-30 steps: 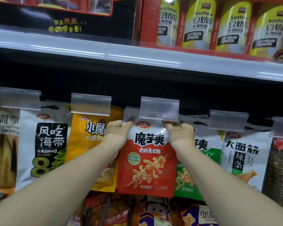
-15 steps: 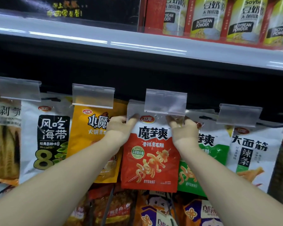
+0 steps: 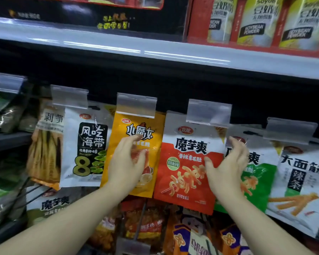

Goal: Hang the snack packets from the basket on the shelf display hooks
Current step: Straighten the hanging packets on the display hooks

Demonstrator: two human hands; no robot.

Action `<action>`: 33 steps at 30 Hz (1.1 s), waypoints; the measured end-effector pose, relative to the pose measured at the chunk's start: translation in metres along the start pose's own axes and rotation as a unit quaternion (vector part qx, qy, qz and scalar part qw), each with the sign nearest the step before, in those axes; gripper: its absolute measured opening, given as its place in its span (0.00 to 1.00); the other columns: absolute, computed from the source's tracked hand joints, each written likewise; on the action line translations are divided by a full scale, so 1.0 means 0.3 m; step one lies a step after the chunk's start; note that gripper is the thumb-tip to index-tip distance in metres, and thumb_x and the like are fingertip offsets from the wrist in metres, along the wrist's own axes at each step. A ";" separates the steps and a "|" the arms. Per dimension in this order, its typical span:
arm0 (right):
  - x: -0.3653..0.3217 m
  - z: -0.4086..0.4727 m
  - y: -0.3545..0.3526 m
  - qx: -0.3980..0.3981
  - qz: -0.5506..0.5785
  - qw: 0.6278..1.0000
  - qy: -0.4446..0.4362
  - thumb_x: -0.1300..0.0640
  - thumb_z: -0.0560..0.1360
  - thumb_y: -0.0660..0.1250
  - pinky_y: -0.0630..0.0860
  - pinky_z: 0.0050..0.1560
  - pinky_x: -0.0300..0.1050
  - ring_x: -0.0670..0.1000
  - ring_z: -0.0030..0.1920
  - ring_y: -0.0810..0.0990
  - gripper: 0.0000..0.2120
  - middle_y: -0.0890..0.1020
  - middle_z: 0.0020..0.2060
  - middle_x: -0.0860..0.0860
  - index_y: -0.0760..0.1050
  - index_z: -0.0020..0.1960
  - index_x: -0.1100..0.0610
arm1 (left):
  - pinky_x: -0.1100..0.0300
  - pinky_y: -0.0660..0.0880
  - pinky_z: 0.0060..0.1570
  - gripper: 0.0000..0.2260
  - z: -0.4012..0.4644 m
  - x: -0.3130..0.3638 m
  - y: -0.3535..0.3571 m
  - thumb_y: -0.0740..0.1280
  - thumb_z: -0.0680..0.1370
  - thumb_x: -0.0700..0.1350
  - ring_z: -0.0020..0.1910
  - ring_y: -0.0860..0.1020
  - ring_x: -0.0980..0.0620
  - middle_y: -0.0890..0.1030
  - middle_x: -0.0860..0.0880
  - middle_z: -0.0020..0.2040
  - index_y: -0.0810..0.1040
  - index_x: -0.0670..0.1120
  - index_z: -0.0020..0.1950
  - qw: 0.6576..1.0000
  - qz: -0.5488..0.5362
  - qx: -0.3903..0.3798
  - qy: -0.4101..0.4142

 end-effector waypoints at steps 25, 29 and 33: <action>-0.449 -0.133 0.436 -0.164 -0.106 0.979 -0.050 0.51 0.81 0.58 0.58 0.72 0.44 0.51 0.78 0.49 0.30 0.44 0.78 0.48 0.50 0.78 0.53 | 0.57 0.70 0.58 0.20 0.306 -0.200 -0.069 0.66 0.79 0.45 0.59 0.73 0.45 0.73 0.44 0.59 0.72 0.41 0.69 0.993 -0.047 -0.083 -0.072; -0.446 -0.128 0.452 -0.168 -0.104 0.979 -0.054 0.51 0.81 0.59 0.53 0.74 0.44 0.51 0.78 0.44 0.31 0.42 0.78 0.50 0.49 0.78 0.53 | 0.60 0.70 0.53 0.19 0.322 -0.224 -0.062 0.67 0.78 0.46 0.53 0.72 0.50 0.71 0.48 0.54 0.73 0.43 0.68 0.990 -0.041 -0.078 -0.114; -0.439 -0.117 0.458 -0.161 -0.113 0.978 -0.065 0.50 0.81 0.59 0.50 0.75 0.46 0.53 0.77 0.42 0.31 0.43 0.77 0.52 0.49 0.78 0.53 | 0.53 0.74 0.57 0.17 0.330 -0.249 -0.045 0.67 0.78 0.47 0.56 0.75 0.46 0.76 0.45 0.58 0.74 0.45 0.67 0.986 -0.028 -0.084 -0.143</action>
Point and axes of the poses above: each hand's wrist, its own z-axis towards the middle knuckle, its own y-axis out of the palm, x = y × z, the point moved 10 cm from there along z, towards the middle knuckle
